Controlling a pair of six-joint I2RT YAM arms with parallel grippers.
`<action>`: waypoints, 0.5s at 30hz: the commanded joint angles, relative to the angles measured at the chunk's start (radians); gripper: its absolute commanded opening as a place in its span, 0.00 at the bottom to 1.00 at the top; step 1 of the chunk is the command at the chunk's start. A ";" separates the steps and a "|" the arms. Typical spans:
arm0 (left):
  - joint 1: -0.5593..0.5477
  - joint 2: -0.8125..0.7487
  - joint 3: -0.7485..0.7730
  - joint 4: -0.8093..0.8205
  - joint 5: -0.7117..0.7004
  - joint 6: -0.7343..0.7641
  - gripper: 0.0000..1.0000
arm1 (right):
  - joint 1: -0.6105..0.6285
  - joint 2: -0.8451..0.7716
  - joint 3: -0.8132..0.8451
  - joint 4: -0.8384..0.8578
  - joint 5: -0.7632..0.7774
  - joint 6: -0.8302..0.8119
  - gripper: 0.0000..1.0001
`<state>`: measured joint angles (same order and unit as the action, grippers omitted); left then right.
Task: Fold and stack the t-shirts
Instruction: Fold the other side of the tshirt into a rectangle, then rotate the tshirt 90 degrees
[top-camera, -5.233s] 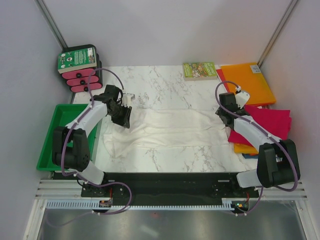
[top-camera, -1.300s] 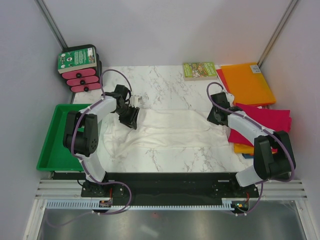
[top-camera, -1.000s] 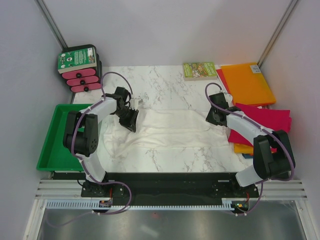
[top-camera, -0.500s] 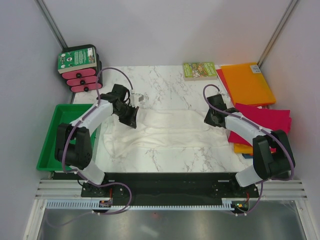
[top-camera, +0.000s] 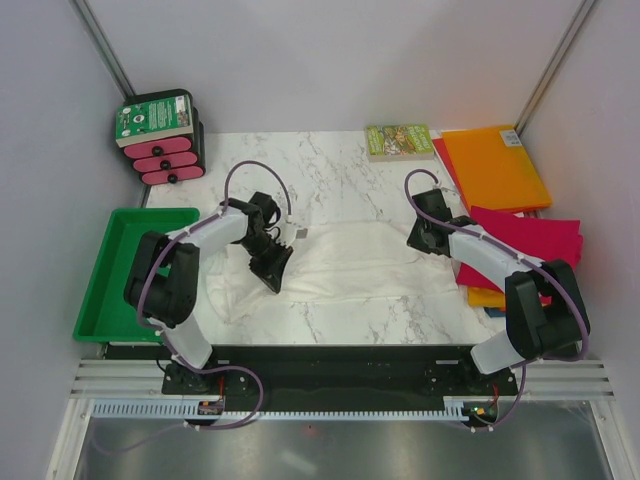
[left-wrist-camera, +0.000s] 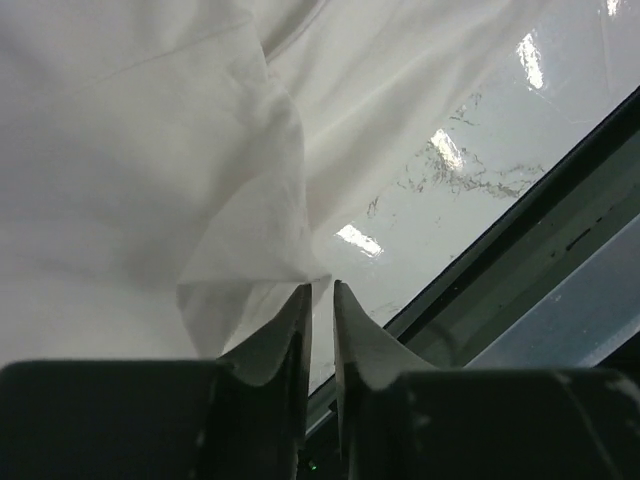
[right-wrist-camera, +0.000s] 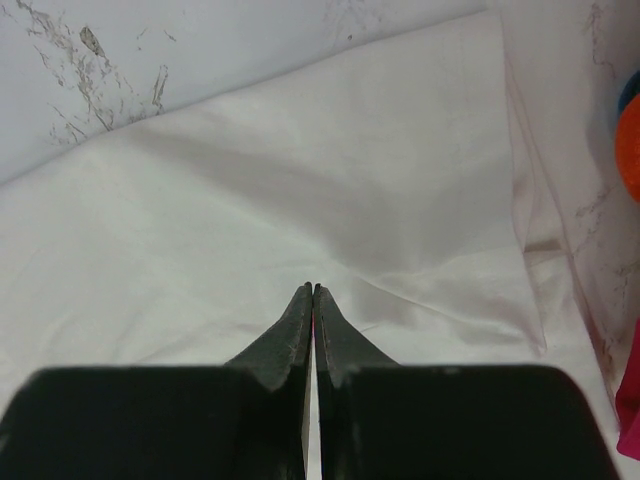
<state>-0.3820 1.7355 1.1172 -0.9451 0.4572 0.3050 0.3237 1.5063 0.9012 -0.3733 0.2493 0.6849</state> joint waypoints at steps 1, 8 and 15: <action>0.029 -0.157 0.078 0.027 0.026 0.021 0.28 | 0.005 0.000 0.001 0.019 0.027 0.011 0.08; 0.132 -0.090 0.213 0.143 -0.053 -0.159 0.54 | 0.012 0.005 0.001 0.020 0.025 0.016 0.08; 0.141 0.145 0.263 0.075 -0.213 -0.175 0.02 | 0.014 0.040 0.030 0.027 0.047 -0.007 0.04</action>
<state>-0.2375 1.7847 1.3651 -0.8154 0.3496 0.1692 0.3328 1.5120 0.9012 -0.3717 0.2569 0.6846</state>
